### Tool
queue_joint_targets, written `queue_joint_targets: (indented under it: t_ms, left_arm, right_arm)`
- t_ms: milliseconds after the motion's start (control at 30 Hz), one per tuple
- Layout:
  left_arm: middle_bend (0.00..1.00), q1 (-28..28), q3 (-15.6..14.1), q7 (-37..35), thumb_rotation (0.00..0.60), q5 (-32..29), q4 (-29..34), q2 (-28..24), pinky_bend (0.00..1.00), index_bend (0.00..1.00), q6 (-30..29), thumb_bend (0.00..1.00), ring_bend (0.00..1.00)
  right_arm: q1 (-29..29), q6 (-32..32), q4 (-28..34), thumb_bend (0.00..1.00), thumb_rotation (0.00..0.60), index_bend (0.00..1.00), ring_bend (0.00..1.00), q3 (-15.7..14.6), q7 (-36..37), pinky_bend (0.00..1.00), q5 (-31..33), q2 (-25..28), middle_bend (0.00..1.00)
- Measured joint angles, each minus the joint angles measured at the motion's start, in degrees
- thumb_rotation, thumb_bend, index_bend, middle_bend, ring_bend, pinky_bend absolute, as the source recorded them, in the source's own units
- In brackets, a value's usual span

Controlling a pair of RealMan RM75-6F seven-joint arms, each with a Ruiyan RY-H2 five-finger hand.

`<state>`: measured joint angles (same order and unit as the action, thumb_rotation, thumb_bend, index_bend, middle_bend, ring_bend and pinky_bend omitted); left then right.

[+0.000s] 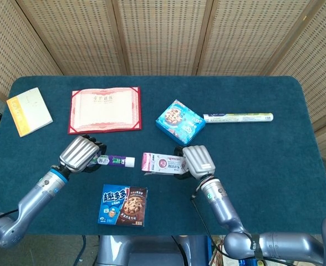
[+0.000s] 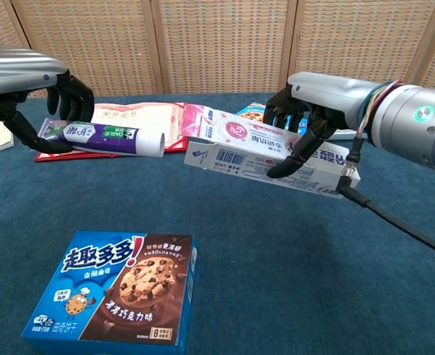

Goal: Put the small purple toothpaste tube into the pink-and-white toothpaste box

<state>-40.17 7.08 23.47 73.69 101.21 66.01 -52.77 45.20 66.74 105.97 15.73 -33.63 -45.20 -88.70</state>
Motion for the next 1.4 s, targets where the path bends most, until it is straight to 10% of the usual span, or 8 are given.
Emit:
queue_joint_targets:
  t_ms: [1400]
  left_arm:
    - [0.64,-2.4,-0.3,4.2,0.6,-2.7,2.0,4.9,0.41,0.86,-1.9,0.47,0.44]
  right_arm:
    - [1.4,0.5,0.4,0.18,0.6,0.63,0.43,-1.4,1.0,0.48,-0.4,-0.8,0.53]
